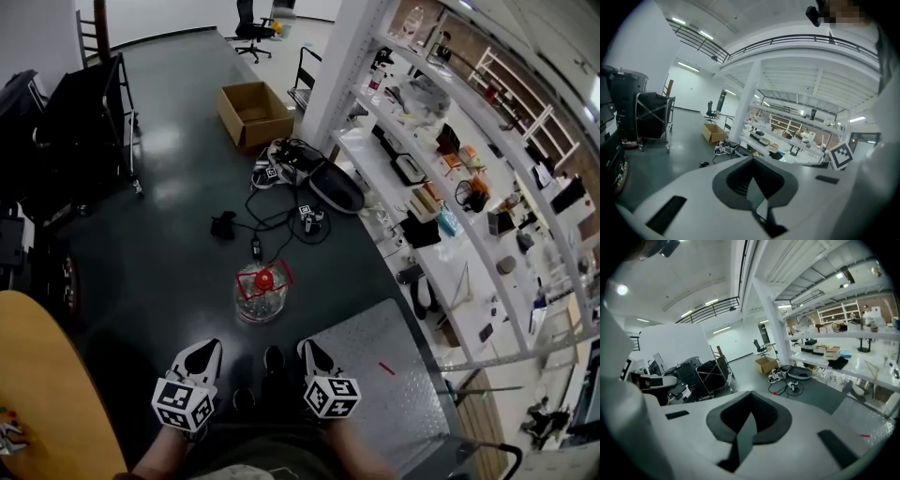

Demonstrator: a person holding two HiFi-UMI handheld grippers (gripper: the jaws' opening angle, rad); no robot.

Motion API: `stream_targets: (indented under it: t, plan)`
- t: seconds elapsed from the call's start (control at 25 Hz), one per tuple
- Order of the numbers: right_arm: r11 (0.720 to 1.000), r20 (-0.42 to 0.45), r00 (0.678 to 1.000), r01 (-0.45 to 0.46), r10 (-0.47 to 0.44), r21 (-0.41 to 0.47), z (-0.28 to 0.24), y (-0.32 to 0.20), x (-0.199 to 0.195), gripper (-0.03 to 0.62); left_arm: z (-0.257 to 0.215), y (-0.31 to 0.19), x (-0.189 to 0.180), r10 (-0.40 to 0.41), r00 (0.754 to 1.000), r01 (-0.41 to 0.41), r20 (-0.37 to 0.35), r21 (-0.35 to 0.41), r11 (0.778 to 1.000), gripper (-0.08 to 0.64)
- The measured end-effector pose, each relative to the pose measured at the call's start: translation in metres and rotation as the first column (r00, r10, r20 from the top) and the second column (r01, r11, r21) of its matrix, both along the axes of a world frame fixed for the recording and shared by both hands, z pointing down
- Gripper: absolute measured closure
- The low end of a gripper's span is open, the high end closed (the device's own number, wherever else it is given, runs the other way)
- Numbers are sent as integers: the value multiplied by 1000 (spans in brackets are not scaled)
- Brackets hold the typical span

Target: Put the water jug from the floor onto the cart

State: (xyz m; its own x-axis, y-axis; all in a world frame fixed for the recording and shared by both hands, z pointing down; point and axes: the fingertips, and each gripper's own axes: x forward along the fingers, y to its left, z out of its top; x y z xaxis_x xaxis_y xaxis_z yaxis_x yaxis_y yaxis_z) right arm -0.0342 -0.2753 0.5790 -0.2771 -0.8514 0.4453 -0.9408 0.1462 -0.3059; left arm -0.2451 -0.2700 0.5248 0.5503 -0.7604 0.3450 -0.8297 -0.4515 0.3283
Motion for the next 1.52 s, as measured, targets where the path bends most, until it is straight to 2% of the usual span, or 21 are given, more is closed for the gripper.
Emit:
stream_targets:
  t: [0.2,0.32,0.52,0.8,1.04,1.24,1.52]
  plan:
    - [999,20,1000,-7,8,-45,27,-37,2,603,7,-17,-9,-42,998,41,39,12,999,555]
    - [999,-14,999,34,-35,-43,37,-63,-1,603,16,-34,-13,-73,996,73,58,5,997,555]
    - [996,7,997,71,-71,-47,48,-114,2,603,28,-75,-9,-114,993,114,42,-3,993,555]
    - [992,-74,993,86,-93,-97,96,-188,20,603,52,-152,2,-149,986,150,76,-4,989,555]
    - [972,-75,986,133,-149,-192,154,-228,16,592,96,-193,11,-150,983,160,108,-85,983,555]
    - [957,-109,979,137,-169,-256,200,-255,25,505,128,-216,29,-140,985,154,104,-132,979,555]
    - [910,-174,952,172,-252,-378,263,-284,30,468,164,-239,38,-134,986,152,104,-190,970,555]
